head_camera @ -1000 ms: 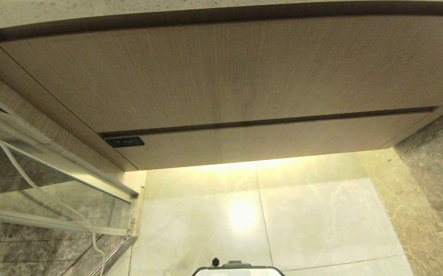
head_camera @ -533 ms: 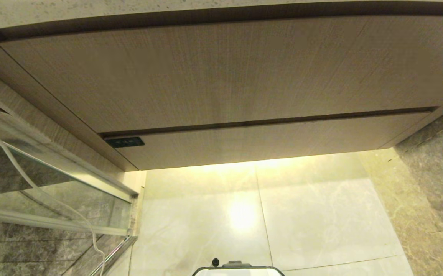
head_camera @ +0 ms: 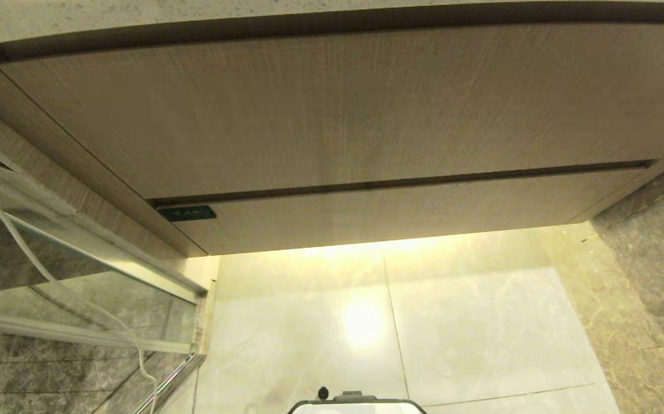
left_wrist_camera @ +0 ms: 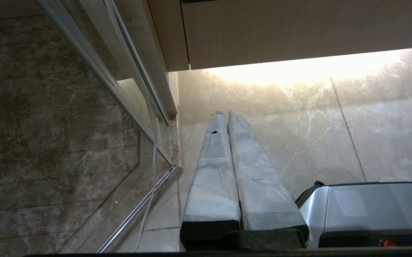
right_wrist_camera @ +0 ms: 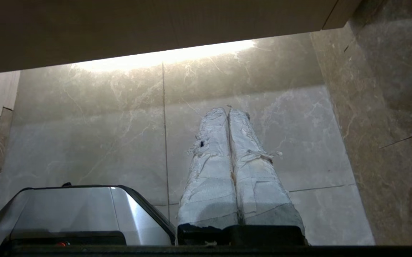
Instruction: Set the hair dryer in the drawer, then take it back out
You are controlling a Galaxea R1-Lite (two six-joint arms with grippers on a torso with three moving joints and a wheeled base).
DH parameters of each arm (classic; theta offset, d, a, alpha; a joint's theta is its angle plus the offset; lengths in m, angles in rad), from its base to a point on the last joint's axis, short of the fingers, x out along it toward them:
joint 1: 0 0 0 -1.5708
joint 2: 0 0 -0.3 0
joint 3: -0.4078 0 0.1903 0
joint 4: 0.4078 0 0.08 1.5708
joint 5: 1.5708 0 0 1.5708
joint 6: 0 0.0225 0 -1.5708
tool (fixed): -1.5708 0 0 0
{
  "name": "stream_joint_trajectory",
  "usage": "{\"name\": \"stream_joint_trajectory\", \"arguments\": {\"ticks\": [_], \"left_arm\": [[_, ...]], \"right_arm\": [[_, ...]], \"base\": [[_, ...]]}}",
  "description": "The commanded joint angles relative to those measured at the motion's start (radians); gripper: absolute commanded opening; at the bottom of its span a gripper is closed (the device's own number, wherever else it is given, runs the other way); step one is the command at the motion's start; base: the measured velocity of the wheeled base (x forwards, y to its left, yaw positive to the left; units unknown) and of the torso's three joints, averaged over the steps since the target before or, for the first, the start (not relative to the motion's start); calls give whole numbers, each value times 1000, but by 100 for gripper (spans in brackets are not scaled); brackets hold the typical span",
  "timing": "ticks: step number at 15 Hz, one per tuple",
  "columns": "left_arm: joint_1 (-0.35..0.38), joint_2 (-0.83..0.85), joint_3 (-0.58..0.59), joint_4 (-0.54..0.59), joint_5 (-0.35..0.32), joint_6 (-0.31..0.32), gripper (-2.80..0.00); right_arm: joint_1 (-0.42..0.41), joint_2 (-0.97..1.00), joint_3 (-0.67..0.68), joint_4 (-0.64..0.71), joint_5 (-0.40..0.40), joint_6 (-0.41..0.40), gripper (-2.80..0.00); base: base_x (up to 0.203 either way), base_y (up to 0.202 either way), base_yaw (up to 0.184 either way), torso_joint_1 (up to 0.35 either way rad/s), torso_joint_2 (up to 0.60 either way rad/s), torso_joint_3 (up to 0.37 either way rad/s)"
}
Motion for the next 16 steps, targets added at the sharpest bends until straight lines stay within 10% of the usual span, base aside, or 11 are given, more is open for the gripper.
{"name": "stream_joint_trajectory", "arguments": {"ticks": [1, 16], "left_arm": [[0, 0, 2, 0, 0, 0, -280], [0, 0, 1, 0, 0, 0, -280]], "right_arm": [[0, 0, 3, -1, -5, 10, -280], [0, 1, 3, -3, -12, 37, -280]], "base": [[0, 0, 0, 0, 0, 0], [0, 0, 0, 0, 0, 0]]}}
